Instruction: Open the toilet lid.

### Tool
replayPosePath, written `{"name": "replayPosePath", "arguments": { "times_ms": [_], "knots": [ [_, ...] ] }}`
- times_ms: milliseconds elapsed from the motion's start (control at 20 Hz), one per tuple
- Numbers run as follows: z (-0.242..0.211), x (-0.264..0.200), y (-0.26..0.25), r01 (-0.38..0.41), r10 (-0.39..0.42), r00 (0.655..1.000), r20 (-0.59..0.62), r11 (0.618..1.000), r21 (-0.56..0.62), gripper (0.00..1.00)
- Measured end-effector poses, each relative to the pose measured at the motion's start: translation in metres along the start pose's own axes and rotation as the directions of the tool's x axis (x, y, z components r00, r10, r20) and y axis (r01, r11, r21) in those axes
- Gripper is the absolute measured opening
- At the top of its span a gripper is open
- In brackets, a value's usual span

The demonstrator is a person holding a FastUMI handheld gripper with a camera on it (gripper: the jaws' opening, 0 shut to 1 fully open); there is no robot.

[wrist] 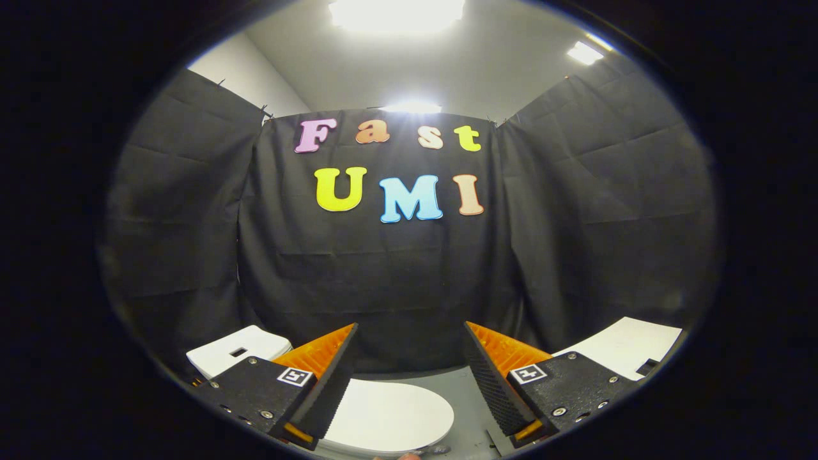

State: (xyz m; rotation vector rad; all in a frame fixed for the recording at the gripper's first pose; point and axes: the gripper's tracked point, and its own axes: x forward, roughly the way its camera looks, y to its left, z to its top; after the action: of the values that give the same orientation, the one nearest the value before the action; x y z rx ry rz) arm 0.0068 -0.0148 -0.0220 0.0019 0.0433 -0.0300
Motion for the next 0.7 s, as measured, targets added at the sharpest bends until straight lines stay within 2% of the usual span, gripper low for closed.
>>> {"name": "replayPosePath", "arguments": {
  "times_ms": [350,700],
  "knots": [
    [-0.004,0.004,-0.008,0.018,-0.019,1.0,0.017,0.999,0.028,0.96],
    [-0.036,0.01,-0.021,0.064,-0.065,0.995,-0.077,0.998,-0.017,0.96]
  ]
}}
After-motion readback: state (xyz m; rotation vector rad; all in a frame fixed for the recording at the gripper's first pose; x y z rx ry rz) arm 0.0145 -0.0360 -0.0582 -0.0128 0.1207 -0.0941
